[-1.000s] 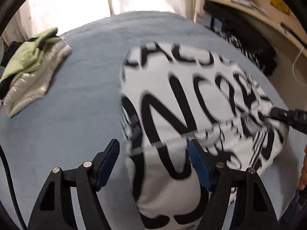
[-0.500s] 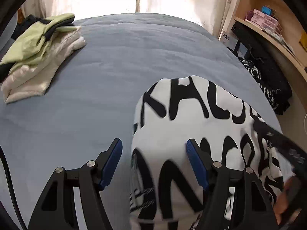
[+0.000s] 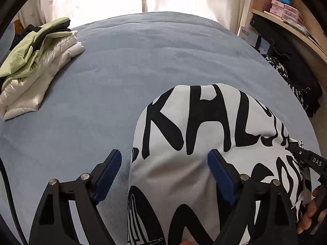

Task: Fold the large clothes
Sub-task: 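Square the sides of the folded hoodie with both grippers and release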

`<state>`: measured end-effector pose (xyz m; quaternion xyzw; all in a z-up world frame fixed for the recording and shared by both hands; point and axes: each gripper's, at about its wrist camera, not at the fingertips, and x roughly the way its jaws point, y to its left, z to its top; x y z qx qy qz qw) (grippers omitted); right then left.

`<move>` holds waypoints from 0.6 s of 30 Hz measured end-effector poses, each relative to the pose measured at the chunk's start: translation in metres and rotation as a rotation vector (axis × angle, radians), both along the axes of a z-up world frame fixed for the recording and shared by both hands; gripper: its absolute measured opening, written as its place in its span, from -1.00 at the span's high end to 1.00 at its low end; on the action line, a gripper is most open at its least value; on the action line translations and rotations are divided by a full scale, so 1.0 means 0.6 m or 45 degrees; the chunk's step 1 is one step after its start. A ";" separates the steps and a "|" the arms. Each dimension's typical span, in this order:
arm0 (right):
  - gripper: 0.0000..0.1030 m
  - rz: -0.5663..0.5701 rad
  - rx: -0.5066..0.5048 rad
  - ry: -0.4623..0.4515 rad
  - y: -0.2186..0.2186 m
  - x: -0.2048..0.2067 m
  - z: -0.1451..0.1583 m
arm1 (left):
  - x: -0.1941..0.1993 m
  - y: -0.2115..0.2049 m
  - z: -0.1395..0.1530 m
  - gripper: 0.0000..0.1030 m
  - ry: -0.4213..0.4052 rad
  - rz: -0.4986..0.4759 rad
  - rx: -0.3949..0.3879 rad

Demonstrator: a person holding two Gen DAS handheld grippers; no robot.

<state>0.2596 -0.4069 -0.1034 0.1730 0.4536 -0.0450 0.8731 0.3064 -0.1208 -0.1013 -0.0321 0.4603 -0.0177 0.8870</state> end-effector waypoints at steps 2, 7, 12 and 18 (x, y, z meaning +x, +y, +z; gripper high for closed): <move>1.00 0.008 0.003 0.005 0.001 -0.004 0.010 | -0.006 0.000 0.009 -0.67 -0.012 0.003 0.023; 0.94 0.108 0.001 -0.073 0.032 -0.063 0.066 | -0.064 -0.004 0.051 -0.66 -0.065 -0.032 0.028; 0.89 0.270 0.064 -0.097 0.087 -0.136 0.091 | -0.143 -0.001 0.072 -0.66 -0.038 -0.068 -0.053; 0.84 0.433 0.111 0.006 0.150 -0.211 0.052 | -0.235 -0.016 0.040 -0.66 0.032 -0.141 -0.069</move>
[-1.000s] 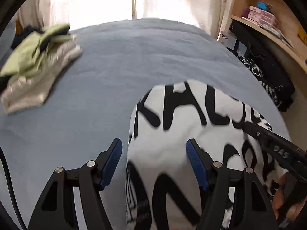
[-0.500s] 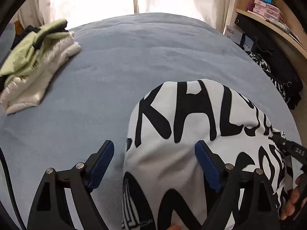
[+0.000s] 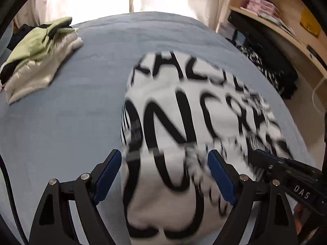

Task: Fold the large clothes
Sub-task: 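Square the sides of the folded hoodie with both grippers and release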

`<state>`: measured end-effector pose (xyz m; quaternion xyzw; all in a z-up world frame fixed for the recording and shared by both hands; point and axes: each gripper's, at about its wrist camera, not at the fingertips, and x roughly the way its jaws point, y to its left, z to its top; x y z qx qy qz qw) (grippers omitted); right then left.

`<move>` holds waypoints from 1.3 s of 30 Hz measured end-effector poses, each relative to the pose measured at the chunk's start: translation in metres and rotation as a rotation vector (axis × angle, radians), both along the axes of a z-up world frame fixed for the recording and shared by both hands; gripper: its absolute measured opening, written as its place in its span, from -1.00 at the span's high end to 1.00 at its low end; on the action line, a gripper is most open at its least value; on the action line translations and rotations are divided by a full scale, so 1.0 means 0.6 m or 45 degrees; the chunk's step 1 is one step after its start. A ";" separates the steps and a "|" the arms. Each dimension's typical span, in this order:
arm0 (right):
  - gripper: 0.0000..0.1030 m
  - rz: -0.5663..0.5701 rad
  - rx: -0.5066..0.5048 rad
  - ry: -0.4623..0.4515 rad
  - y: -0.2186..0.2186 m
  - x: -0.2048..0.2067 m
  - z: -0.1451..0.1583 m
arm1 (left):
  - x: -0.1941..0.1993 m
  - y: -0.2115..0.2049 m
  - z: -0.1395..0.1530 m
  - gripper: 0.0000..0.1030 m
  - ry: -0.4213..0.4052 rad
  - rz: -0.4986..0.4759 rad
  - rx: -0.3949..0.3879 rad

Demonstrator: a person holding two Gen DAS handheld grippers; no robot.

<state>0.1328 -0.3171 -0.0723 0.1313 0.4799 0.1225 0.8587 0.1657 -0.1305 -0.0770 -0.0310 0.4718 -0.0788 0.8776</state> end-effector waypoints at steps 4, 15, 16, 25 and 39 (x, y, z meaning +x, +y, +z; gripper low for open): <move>0.84 -0.015 -0.030 -0.006 -0.003 -0.034 -0.022 | -0.033 0.006 -0.039 -0.67 0.016 0.007 0.030; 0.90 -0.286 0.091 -0.065 -0.105 -0.110 -0.015 | -0.042 0.041 -0.051 -0.83 0.042 0.066 -0.055; 0.90 -0.294 0.086 -0.065 -0.105 -0.115 -0.016 | -0.042 0.041 -0.051 -0.82 0.044 0.066 -0.055; 0.85 -0.320 0.037 -0.011 -0.092 -0.110 -0.013 | -0.045 0.062 -0.047 -0.82 0.119 0.091 -0.118; 0.33 -0.321 0.106 0.045 -0.077 -0.137 0.002 | -0.074 0.074 -0.020 -0.82 0.153 0.059 -0.124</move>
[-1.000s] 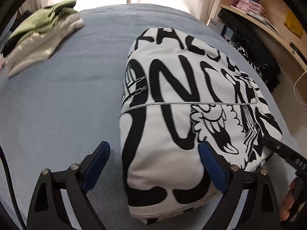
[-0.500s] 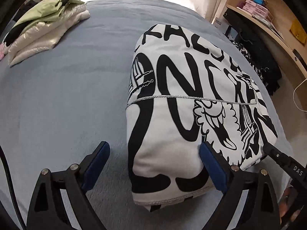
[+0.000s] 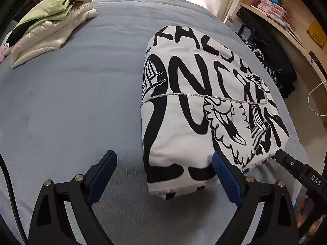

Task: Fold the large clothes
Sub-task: 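Square the sides of the folded hoodie with both grippers and release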

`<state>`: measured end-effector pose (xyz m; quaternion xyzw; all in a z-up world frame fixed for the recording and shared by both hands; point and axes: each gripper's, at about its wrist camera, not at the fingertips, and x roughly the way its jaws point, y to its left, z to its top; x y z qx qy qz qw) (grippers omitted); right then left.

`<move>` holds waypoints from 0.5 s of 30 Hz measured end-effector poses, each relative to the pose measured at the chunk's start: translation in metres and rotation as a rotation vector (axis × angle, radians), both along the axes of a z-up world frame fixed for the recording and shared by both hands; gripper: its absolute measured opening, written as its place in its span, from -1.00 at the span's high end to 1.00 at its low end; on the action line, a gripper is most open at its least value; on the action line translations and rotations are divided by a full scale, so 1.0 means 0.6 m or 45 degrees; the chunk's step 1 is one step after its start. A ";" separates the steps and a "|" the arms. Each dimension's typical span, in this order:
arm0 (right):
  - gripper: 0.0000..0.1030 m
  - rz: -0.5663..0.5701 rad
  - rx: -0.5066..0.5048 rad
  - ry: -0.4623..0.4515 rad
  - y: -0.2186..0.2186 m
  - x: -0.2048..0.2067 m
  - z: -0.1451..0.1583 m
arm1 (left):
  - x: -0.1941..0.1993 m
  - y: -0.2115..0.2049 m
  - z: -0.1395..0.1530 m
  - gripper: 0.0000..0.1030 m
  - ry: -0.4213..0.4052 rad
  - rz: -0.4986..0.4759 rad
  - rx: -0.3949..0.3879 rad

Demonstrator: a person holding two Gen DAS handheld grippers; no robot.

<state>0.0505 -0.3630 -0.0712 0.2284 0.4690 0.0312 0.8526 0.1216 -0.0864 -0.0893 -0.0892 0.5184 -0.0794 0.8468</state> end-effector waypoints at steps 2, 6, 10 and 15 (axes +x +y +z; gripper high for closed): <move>0.26 0.007 0.040 -0.009 0.000 -0.007 0.005 | -0.005 0.001 0.008 -0.82 0.000 -0.003 -0.003; 0.01 0.019 0.072 -0.031 0.001 -0.017 0.024 | -0.013 0.003 0.025 -0.82 -0.006 -0.018 -0.009; -0.16 0.036 0.083 -0.073 -0.004 -0.022 0.048 | -0.016 0.007 0.037 -0.82 0.004 -0.037 -0.037; -0.40 0.075 0.040 -0.090 -0.011 -0.011 0.068 | -0.013 0.011 0.040 -0.82 0.023 -0.048 -0.066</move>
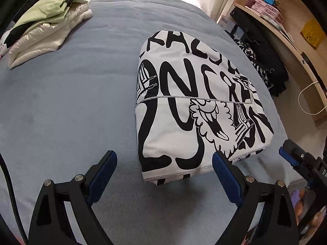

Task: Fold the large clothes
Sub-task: 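Square the sides of the folded hoodie with both grippers and release, then grasp the folded white hoodie's edge with both grippers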

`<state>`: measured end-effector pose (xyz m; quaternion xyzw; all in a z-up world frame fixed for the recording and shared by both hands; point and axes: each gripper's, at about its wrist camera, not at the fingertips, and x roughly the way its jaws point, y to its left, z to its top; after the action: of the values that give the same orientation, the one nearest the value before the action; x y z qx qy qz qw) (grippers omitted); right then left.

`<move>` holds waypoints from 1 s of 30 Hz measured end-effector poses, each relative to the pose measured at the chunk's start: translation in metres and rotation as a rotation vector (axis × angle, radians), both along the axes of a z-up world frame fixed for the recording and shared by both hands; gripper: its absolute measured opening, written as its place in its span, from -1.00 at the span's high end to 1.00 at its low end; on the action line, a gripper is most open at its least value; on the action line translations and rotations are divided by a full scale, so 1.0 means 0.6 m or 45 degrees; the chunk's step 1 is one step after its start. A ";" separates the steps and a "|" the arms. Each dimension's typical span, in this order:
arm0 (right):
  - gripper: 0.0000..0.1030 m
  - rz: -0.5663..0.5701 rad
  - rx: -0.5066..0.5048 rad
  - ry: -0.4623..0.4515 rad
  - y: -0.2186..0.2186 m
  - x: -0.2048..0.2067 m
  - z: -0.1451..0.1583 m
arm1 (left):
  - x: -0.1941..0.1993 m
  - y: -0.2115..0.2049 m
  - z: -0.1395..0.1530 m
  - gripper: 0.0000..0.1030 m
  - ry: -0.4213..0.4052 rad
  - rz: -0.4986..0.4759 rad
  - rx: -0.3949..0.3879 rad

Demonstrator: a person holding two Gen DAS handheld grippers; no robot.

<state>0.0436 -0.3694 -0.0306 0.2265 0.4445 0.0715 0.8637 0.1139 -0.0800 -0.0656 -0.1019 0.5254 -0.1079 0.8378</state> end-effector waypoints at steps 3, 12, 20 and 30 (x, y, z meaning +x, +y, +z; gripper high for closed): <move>-0.41 0.018 -0.042 0.002 -0.007 0.012 0.007 | 0.010 0.003 -0.001 -0.82 -0.001 0.005 -0.009; -0.43 0.027 -0.119 0.032 -0.046 0.064 -0.007 | 0.062 0.008 -0.025 -0.82 0.071 0.021 -0.083; -0.43 -0.038 -0.047 0.082 -0.109 0.122 -0.048 | 0.111 0.005 -0.075 -0.82 0.174 0.015 -0.170; -0.43 0.073 0.107 0.199 -0.134 0.191 -0.120 | 0.163 -0.001 -0.131 -0.86 0.248 0.030 -0.312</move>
<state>0.1581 -0.4499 -0.1028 0.2545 0.5135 0.0968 0.8137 0.2116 -0.0805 -0.1442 -0.2195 0.5857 -0.1510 0.7655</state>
